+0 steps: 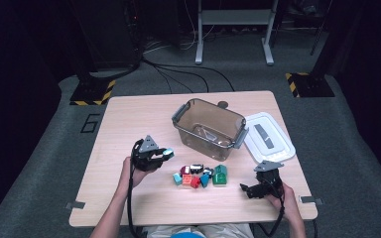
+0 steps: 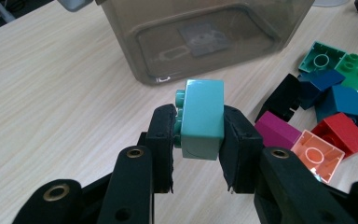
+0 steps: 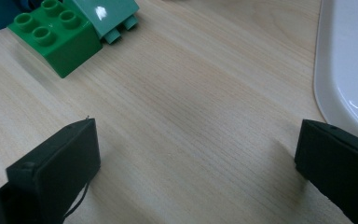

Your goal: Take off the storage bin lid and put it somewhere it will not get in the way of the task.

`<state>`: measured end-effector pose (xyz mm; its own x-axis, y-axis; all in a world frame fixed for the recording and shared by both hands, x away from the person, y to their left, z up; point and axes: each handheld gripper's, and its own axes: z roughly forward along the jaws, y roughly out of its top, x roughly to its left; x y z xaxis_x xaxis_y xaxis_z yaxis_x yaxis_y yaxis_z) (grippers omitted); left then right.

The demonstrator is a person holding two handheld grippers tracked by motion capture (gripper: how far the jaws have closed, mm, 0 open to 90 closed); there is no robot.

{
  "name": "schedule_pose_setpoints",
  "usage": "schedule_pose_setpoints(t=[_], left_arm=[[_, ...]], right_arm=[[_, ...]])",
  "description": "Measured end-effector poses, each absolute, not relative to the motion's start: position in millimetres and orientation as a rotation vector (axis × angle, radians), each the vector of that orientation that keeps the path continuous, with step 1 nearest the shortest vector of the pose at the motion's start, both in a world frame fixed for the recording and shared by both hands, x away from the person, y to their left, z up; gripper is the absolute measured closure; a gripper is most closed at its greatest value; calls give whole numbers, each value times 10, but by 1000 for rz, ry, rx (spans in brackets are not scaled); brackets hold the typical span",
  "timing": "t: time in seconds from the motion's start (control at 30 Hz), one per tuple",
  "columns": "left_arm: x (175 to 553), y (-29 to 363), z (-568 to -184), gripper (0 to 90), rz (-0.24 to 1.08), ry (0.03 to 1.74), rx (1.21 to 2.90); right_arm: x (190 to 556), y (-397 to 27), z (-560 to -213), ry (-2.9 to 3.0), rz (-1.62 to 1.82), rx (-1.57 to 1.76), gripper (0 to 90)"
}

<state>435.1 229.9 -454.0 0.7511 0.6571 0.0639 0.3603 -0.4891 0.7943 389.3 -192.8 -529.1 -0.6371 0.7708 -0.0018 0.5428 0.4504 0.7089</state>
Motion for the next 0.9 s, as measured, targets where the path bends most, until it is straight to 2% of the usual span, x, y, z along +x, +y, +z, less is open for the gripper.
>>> schedule_pose_setpoints(t=[0.8, 0.9], left_arm=[[4484, 2248, -4128, 671, 493, 718, 2151], [4525, 2257, -4092, 671, 457, 717, 2134]], right_arm=[[3874, -1924, -5290, 2369, 982, 1143, 0], [3876, -1926, -5290, 2370, 982, 1141, 0]])
